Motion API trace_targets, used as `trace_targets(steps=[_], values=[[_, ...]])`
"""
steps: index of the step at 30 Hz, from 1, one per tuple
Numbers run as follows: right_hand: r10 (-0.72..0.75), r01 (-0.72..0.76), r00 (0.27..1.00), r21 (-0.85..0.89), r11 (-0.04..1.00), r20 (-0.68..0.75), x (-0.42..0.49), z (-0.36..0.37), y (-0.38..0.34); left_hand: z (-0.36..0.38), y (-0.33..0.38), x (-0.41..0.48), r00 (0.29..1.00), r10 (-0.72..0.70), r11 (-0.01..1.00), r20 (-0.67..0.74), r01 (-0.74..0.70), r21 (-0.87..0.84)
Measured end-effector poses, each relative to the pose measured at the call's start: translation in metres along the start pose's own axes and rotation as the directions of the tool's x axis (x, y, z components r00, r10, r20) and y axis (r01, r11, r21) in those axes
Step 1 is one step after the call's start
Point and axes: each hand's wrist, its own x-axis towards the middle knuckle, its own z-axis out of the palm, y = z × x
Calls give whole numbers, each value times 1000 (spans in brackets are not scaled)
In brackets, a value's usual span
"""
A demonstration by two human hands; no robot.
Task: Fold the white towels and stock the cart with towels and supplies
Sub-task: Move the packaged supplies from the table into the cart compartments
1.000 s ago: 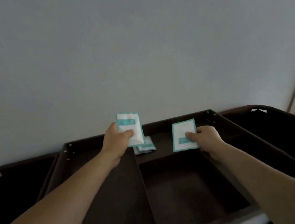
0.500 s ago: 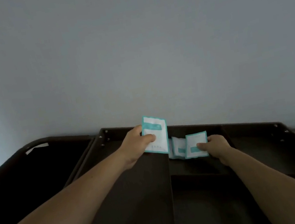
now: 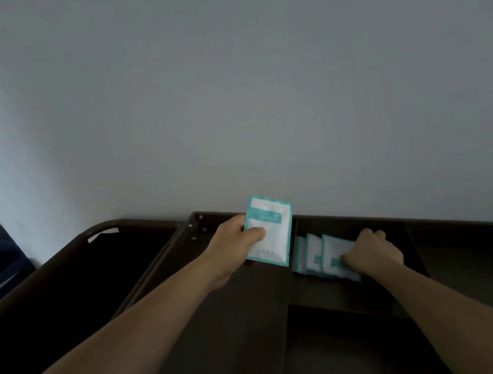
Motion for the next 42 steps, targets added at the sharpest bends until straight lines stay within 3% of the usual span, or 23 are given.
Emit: trace_targets(steps=[3, 6, 8, 10, 13, 16, 19, 22, 25, 28, 30, 34, 37, 42], values=[[-240, 258, 959, 120, 959, -150, -11, -22, -13, 1, 6, 5, 995, 65, 979, 78, -78, 189], [-497, 574, 808, 234, 785, -316, -35, -59, -33, 7, 15, 7, 966, 99, 839, 238, -210, 502], [-657, 697, 717, 227, 680, -232, -53, -79, -39, 17, 24, 5, 929, 112, 753, 353, -310, 580], [-718, 717, 692, 190, 671, -72, -61, -87, -36, 26, 31, 4, 898, 115, 725, 424, -367, 582], [-646, 646, 762, 148, 749, -52, -63, -88, -20, 31, 35, 9, 922, 165, 784, 350, -338, 521], [-502, 524, 851, 336, 783, -156, -66, -86, -4, 32, 29, 17, 967, 148, 970, 205, -183, 163], [-479, 456, 874, 464, 759, -74, -72, -83, 5, 37, 28, 23, 978, 142, 989, 152, -134, -67], [-539, 524, 840, 363, 770, -70, -75, -78, 4, 48, 30, 26, 966, 157, 987, 203, -160, 2], [-474, 481, 873, 358, 800, -112, -69, -74, 4, 61, 27, 28, 940, 190, 973, 285, -218, 71], [-277, 317, 948, 489, 813, -155, -50, -61, 14, 59, 19, 35, 957, 257, 948, 133, -276, 159], [-95, 150, 987, 544, 826, -128, -32, -50, 23, 50, 14, 36, 975, 224, 961, 8, -222, 166], [127, -88, 991, 543, 835, -34, 0, -24, 30, 25, -2, 33, 985, 163, 962, -60, -145, 231], [202, -162, 979, 514, 842, -23, 9, -11, 26, 10, -9, 28, 984, 150, 959, -97, -121, 256], [197, -200, 979, 321, 926, 44, 10, 3, 27, -6, -12, 16, 981, 121, 955, -150, -74, 288]])
